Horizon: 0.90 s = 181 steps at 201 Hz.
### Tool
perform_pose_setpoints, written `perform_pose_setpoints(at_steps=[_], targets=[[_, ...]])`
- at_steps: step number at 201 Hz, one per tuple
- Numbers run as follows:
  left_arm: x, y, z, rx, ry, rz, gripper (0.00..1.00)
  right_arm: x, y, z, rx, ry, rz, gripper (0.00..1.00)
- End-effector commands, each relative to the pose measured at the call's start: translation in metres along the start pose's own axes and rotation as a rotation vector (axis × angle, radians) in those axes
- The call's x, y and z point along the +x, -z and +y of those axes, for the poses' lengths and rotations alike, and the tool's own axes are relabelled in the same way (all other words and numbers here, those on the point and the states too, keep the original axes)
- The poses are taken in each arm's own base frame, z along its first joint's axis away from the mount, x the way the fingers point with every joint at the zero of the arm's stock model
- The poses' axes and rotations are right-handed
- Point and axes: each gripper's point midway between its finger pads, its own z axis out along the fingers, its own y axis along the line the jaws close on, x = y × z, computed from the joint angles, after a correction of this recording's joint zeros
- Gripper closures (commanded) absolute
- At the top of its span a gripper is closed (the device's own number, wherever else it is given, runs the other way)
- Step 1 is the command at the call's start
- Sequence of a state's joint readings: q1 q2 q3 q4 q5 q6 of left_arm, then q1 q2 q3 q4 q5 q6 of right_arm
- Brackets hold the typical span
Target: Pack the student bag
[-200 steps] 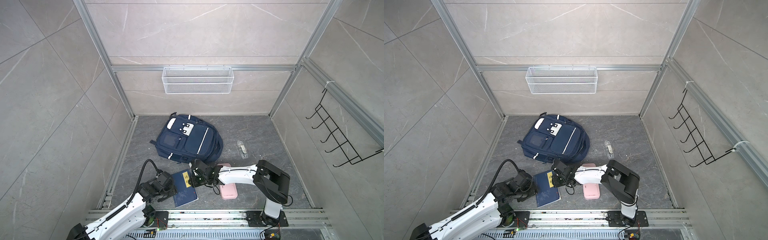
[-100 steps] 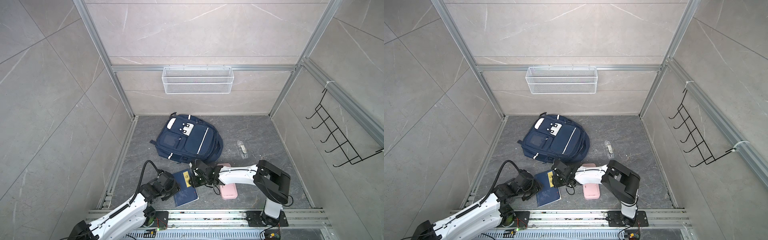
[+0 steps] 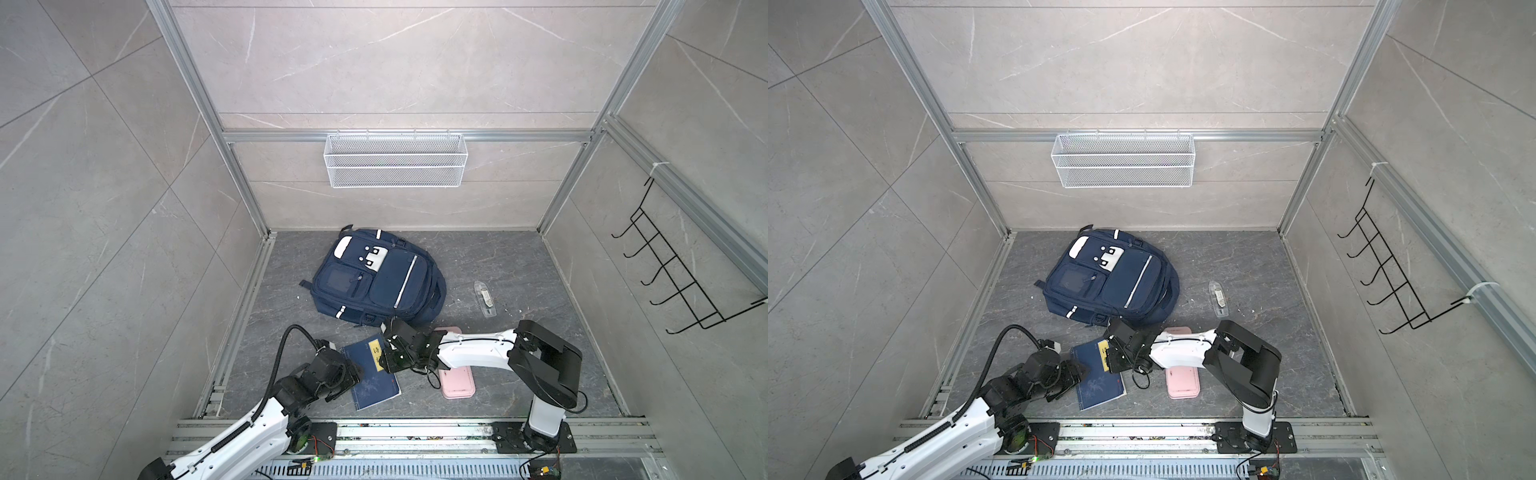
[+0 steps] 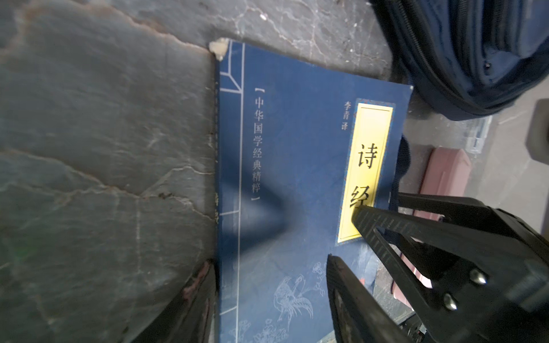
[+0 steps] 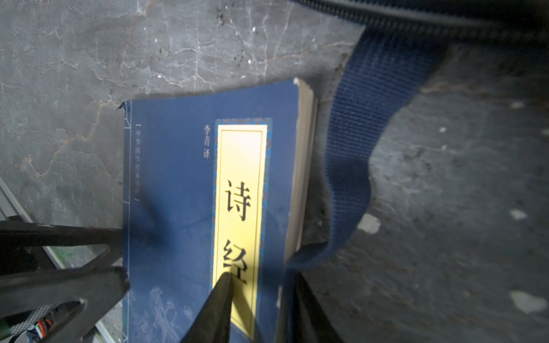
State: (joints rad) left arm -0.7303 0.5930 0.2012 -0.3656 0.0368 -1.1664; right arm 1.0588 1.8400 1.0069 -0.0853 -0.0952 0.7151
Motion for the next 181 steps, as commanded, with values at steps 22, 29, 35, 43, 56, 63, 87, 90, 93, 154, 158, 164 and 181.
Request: perform_pose_setpoints(at_steps=[22,29,35,43,56,63,87,90,93,154,158,164,181], targets=[[-0.016,0.032,-0.089,0.414,-0.078,-0.074,0.41,0.053,-0.013,-0.031,0.099,-0.017,0.179,0.65],[-0.017,0.034,-0.092,0.433,-0.078,-0.082,0.41,0.053,-0.013,-0.031,0.099,-0.017,0.179,0.65],[-0.018,0.037,-0.094,0.445,-0.081,-0.088,0.41,0.053,-0.013,-0.031,0.1,-0.018,0.179,0.66],[-0.019,0.039,-0.096,0.453,-0.088,-0.094,0.42,0.054,-0.014,-0.032,0.102,-0.018,0.181,0.66],[-0.02,0.042,-0.097,0.454,-0.094,-0.102,0.42,0.053,-0.014,-0.031,0.101,-0.018,0.18,0.65],[-0.02,0.042,-0.096,0.45,-0.095,-0.102,0.41,0.054,-0.014,-0.031,0.1,-0.018,0.183,0.66],[-0.018,0.035,-0.091,0.428,-0.083,-0.086,0.42,0.053,-0.014,-0.031,0.1,-0.018,0.184,0.66],[-0.017,0.034,-0.09,0.424,-0.081,-0.084,0.41,0.054,-0.015,-0.031,0.099,-0.017,0.185,0.65],[-0.017,0.034,-0.09,0.422,-0.078,-0.083,0.41,0.054,-0.015,-0.031,0.1,-0.016,0.185,0.65],[-0.015,0.023,-0.059,0.225,-0.061,-0.052,0.45,0.052,-0.012,-0.031,0.101,-0.019,0.177,0.65],[-0.014,0.022,-0.057,0.216,-0.058,-0.049,0.46,0.053,-0.013,-0.031,0.102,-0.019,0.178,0.66],[-0.013,0.022,-0.055,0.202,-0.057,-0.044,0.47,0.052,-0.012,-0.031,0.101,-0.019,0.178,0.65],[-0.012,0.019,-0.051,0.171,-0.062,-0.03,0.56,0.051,-0.012,-0.031,0.1,-0.02,0.173,0.65]])
